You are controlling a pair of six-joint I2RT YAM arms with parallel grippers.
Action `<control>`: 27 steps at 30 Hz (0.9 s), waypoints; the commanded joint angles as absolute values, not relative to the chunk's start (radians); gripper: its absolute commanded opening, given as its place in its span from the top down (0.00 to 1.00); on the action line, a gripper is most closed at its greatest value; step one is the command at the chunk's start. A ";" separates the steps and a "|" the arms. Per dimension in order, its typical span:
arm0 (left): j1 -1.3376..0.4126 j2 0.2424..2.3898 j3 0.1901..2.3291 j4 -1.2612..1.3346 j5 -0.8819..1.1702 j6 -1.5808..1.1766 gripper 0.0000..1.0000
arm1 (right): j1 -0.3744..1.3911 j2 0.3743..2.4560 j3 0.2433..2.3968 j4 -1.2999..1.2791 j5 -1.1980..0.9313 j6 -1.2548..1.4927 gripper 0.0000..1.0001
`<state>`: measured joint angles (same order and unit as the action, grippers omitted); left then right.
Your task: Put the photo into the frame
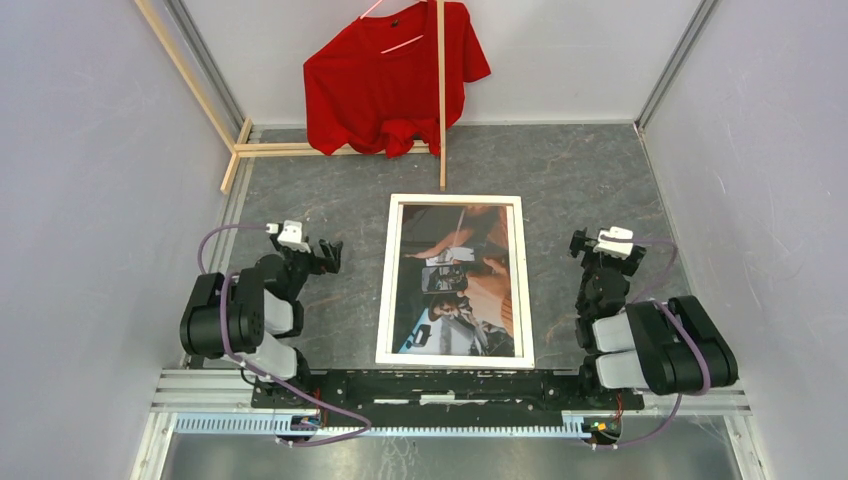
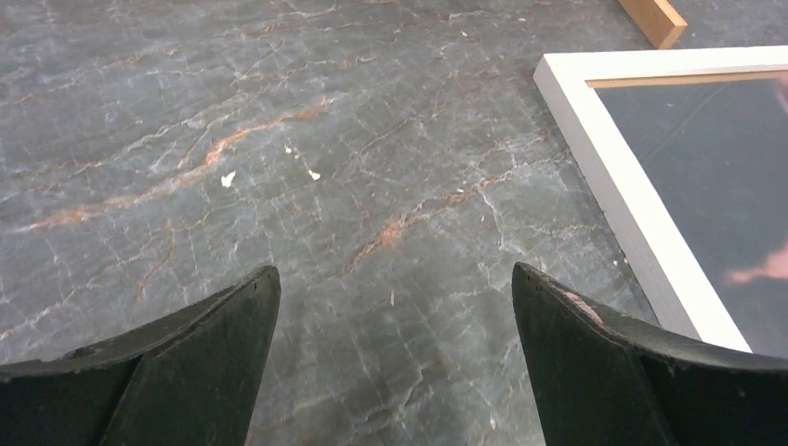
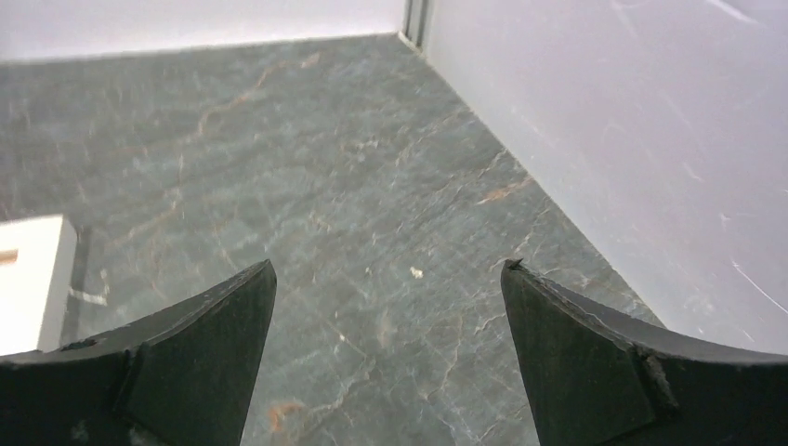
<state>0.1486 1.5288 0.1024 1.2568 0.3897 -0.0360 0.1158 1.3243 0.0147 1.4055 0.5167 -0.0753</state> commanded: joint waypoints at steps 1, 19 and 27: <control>0.114 1.552 0.209 1.262 0.320 -0.032 0.00 | 0.119 1.348 -0.144 1.488 0.443 -0.125 0.02; 0.057 1.541 0.212 1.251 0.228 -0.006 0.00 | 0.130 1.368 -0.083 1.394 0.460 -0.140 0.02; 0.054 1.540 0.211 1.251 0.218 -0.006 0.00 | 0.129 1.368 -0.082 1.394 0.461 -0.140 0.02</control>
